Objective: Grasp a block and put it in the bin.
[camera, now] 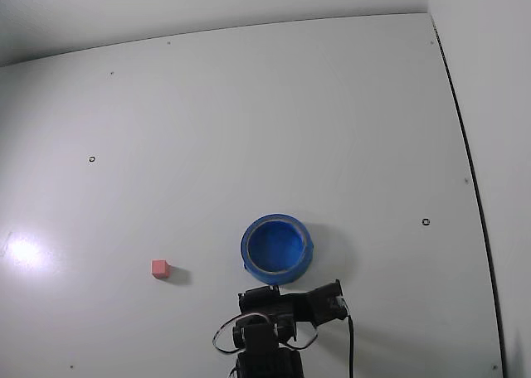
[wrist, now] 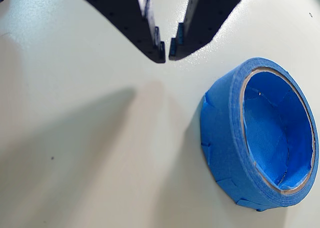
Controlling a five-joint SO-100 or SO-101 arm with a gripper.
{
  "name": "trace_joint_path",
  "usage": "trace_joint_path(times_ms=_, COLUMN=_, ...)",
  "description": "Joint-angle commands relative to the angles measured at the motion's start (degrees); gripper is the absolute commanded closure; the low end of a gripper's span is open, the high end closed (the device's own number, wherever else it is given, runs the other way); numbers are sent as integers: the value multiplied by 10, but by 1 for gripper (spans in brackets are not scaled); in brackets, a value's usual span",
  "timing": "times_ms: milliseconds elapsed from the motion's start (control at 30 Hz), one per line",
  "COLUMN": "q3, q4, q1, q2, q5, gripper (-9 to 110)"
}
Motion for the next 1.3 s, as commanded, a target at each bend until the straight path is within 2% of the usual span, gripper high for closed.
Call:
trace_joint_path(times_ms=0, q3=-26, q4=-6, q1=-4, q2=5, q5=-34, gripper=102)
trace_joint_path(times_ms=200, q3=-156, q4=-2, q1=-4, q2=-4, q5=-169, gripper=101)
trace_joint_path(times_ms=367, q3=-320, q4=-1, q1=-5, q2=-28, q5=-388, gripper=101)
trace_joint_path(times_ms=533, q3=-412, q4=-1, q1=-51, q2=-120, q5=-558, gripper=90)
trace_joint_path(times_ms=733, q3=-462, q4=-1, q1=-133, q2=-275, q5=-572, gripper=77)
trace_joint_path(times_ms=1000, q3=-563, q4=-9, q1=-238, q2=-468, q5=-572, gripper=81)
trace_joint_path(times_ms=1267, q3=-660, q4=-2, q1=-284, q2=-599, q5=-571, gripper=79)
